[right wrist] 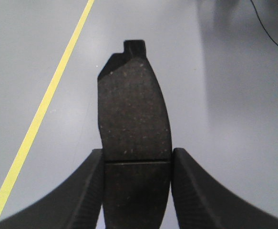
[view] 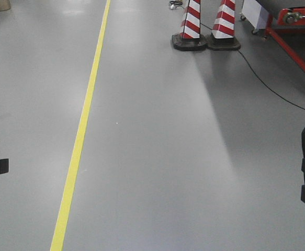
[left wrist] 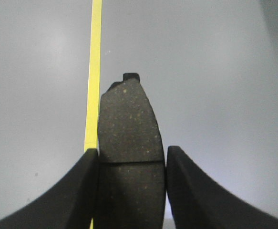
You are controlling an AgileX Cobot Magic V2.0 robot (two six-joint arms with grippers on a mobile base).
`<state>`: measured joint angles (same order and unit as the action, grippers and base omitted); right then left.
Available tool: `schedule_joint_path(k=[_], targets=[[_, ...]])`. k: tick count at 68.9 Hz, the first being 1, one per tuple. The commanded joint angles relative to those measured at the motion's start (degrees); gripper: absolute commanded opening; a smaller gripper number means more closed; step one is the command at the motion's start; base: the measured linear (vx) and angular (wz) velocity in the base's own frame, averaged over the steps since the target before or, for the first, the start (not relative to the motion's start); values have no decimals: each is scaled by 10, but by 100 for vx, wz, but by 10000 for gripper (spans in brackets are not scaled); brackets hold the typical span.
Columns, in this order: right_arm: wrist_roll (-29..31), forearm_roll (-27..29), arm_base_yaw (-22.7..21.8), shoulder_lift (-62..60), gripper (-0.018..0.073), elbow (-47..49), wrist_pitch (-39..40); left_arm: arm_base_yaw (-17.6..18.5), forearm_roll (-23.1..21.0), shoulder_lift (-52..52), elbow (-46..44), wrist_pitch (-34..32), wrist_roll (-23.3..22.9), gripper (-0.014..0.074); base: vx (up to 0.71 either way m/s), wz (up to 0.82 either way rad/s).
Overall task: Move and align brake pads A on conveyor
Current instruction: 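Drive the base away from the shelf holding both brake pads, then drive past the traffic cones toward the black conveyor belt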
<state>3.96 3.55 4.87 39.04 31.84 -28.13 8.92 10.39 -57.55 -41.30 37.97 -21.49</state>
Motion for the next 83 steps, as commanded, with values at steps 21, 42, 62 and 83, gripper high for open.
schedule_joint_path(k=[21, 42, 62, 83], targets=[[2, 0, -3, -2, 70, 18, 49, 4, 3, 11, -17, -36, -1, 93, 56, 4], [2, 0, -3, -2, 70, 18, 49, 4, 3, 11, -17, -36, -1, 93, 58, 4], [2, 0, -3, -2, 70, 18, 49, 4, 3, 11, -17, -36, -1, 93, 60, 5], [2, 0, -3, -2, 70, 18, 49, 4, 3, 11, -17, -36, -1, 93, 61, 3]])
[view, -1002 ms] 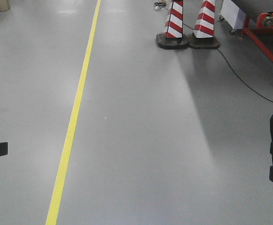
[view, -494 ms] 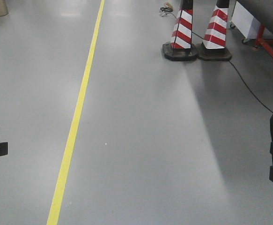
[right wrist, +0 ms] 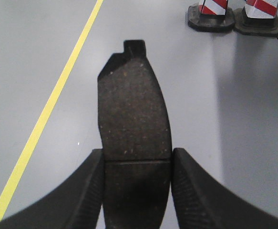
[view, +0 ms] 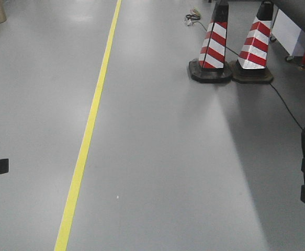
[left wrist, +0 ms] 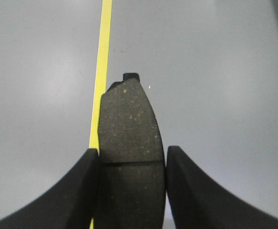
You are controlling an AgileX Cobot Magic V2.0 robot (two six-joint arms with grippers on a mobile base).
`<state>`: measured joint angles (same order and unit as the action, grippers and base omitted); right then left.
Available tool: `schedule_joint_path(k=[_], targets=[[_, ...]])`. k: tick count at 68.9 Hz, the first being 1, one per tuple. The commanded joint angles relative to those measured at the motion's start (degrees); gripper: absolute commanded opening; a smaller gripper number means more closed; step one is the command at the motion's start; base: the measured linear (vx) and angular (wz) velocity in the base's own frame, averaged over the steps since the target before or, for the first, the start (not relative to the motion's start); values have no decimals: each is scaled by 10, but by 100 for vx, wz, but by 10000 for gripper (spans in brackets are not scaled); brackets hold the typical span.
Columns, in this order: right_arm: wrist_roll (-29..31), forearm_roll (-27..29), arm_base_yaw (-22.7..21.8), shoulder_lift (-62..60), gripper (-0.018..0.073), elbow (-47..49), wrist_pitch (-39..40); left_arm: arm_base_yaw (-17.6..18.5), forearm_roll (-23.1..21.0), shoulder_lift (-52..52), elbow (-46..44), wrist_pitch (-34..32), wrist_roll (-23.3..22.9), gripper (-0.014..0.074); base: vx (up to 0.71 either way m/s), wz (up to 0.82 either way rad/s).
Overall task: Move and align brake pads A on conveyor
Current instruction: 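Drive past the traffic cones toward the black conveyor belt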
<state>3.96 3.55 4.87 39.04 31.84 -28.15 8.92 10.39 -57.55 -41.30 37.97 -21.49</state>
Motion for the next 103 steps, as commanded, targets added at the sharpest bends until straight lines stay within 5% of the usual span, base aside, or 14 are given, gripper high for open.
schedule_joint_path(k=[1, 103], targets=[[2, 0, -3, -2, 70, 18, 50, 4, 3, 11, -17, -36, -1, 93, 60, -1], [2, 0, -3, -2, 70, 18, 50, 4, 3, 11, -17, -36, -1, 93, 57, -1]])
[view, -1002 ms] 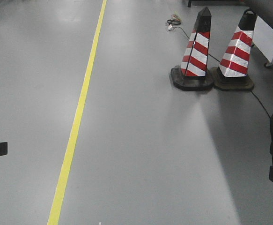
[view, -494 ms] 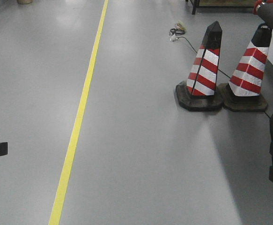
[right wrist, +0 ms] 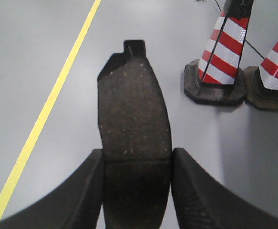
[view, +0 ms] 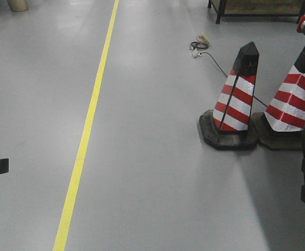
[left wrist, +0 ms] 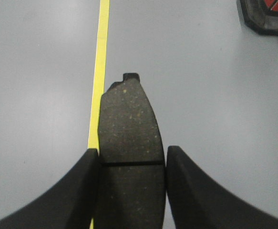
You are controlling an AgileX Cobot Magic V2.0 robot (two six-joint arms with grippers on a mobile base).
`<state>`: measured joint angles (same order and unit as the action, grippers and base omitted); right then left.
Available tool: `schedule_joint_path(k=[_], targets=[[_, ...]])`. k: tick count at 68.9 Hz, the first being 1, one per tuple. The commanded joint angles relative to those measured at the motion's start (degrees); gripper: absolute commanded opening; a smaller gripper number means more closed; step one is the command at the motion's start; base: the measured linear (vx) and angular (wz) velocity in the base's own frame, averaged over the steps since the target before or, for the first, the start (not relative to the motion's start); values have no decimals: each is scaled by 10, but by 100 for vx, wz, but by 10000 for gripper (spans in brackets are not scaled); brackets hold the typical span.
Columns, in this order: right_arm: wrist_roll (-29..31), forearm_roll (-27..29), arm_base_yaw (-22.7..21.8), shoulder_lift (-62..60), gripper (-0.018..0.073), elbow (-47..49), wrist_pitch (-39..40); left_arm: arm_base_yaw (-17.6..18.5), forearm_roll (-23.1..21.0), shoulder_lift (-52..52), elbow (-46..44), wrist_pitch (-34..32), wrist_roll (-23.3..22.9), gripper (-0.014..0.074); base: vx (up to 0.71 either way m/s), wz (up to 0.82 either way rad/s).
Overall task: Move and align brake pads A on conveyor
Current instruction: 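Drive past the traffic cones toward the black conveyor belt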
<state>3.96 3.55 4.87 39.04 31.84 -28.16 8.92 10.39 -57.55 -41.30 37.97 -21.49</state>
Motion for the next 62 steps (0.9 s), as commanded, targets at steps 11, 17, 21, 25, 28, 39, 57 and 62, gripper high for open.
schedule_joint_path(k=[11, 17, 21, 25, 28, 39, 57, 62], targets=[[2, 0, -3, -2, 70, 18, 50, 4, 3, 11, -17, -36, -1, 93, 54, -1], [2, 0, -3, -2, 70, 18, 49, 4, 3, 11, -17, -36, -1, 93, 53, -1], [2, 0, -3, -2, 70, 18, 49, 4, 3, 11, -17, -36, -1, 93, 53, -1], [2, 0, -3, -2, 70, 18, 49, 4, 3, 11, -17, -36, -1, 93, 53, -1], [2, 0, -3, -2, 70, 18, 49, 4, 3, 11, -17, -36, -1, 93, 53, -1], [2, 0, -3, -2, 70, 18, 49, 4, 3, 11, -17, -36, -1, 93, 52, -1], [2, 0, -3, -2, 70, 18, 49, 4, 3, 11, -17, -36, -1, 93, 50, -3], [2, 0, -3, -2, 70, 18, 49, 4, 3, 11, -17, -36, -1, 93, 49, -5]])
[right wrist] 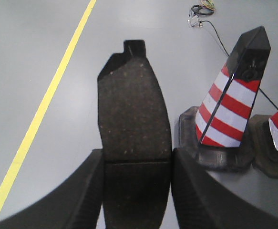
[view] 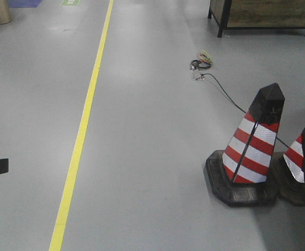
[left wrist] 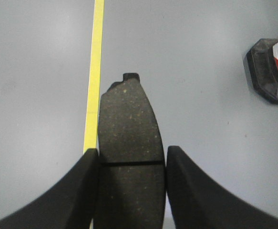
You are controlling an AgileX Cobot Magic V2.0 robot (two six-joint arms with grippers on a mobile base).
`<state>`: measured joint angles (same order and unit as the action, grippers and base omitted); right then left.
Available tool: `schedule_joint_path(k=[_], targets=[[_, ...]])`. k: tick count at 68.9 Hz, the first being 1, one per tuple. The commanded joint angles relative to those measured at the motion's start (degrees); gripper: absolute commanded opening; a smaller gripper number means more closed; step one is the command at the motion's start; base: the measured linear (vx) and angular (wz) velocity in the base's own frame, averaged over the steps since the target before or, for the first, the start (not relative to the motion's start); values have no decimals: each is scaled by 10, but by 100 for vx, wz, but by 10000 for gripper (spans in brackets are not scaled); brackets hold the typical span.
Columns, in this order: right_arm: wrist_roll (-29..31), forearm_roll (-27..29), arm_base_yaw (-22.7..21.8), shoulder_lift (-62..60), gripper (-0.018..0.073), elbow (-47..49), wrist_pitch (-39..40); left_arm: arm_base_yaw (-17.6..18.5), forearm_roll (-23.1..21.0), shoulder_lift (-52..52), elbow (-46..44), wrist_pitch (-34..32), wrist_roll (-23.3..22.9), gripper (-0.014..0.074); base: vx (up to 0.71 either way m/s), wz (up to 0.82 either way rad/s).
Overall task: Move and align brake pads A on conveyor
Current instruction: 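Drive past the traffic cones toward the black conveyor belt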
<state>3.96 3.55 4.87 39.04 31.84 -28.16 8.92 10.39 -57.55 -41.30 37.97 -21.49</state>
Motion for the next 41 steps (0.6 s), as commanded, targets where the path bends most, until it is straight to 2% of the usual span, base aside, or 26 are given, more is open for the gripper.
schedule_joint_path(k=[1, 41], targets=[[2, 0, -3, -2, 70, 18, 49, 4, 3, 11, -17, -36, -1, 93, 49, -6], [2, 0, -3, -2, 70, 18, 49, 4, 3, 11, -17, -36, -1, 93, 46, -9]])
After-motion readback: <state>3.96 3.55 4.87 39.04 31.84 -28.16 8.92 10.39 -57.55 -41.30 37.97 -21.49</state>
